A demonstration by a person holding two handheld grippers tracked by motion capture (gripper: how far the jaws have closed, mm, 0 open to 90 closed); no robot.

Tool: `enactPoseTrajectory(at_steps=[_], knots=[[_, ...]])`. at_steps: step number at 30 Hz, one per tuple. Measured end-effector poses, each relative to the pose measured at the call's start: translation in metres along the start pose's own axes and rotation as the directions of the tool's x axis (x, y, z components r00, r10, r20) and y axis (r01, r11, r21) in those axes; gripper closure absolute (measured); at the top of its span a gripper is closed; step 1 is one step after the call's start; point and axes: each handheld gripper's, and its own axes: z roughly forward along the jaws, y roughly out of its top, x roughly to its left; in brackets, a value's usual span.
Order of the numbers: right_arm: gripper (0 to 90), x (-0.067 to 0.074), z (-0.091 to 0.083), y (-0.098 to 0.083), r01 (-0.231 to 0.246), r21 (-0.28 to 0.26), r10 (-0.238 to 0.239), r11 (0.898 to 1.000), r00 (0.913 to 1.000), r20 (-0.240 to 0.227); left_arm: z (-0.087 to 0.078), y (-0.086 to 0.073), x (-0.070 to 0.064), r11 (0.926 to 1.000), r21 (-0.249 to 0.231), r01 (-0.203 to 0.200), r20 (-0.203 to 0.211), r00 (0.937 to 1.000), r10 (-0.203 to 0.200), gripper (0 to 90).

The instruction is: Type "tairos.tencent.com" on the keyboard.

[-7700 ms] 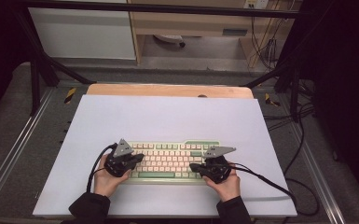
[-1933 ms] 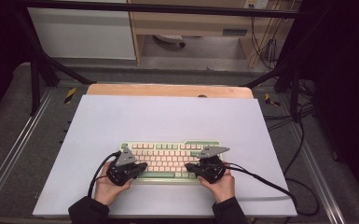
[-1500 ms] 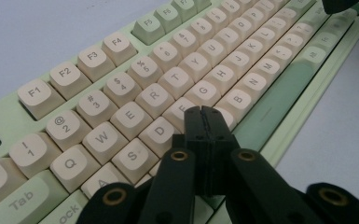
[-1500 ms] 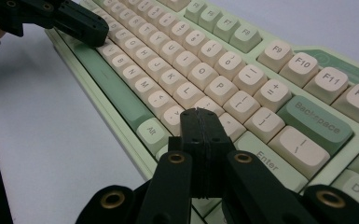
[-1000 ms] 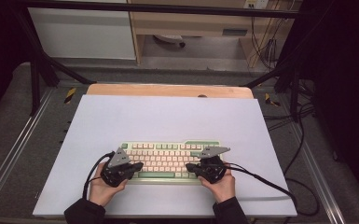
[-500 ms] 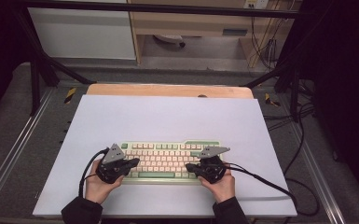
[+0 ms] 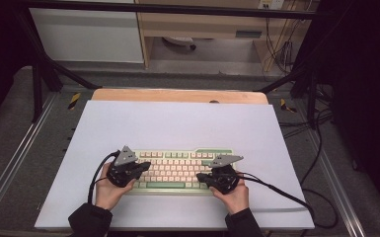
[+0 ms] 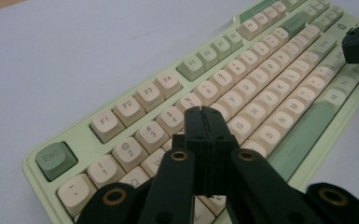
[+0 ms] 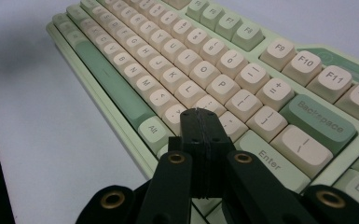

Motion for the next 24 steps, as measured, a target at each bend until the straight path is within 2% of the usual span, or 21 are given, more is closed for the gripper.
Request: enactPoseTrajectory(at_steps=[6, 24], knots=[[90.0, 0.000, 0.000, 0.000, 0.000, 0.002, 0.000, 1.000, 1.0000, 0.000, 0.009, 0.000, 0.002, 0.9998, 0.014, 0.011, -0.010, 0.9999, -0.011, 89.9], [90.0, 0.000, 0.001, -0.001, 0.003, 0.002, -0.003, 1.000, 1.0000, 0.002, 0.022, -0.006, 0.004, 0.9989, 0.048, 0.002, -0.022, 0.9998, -0.001, 89.8]])
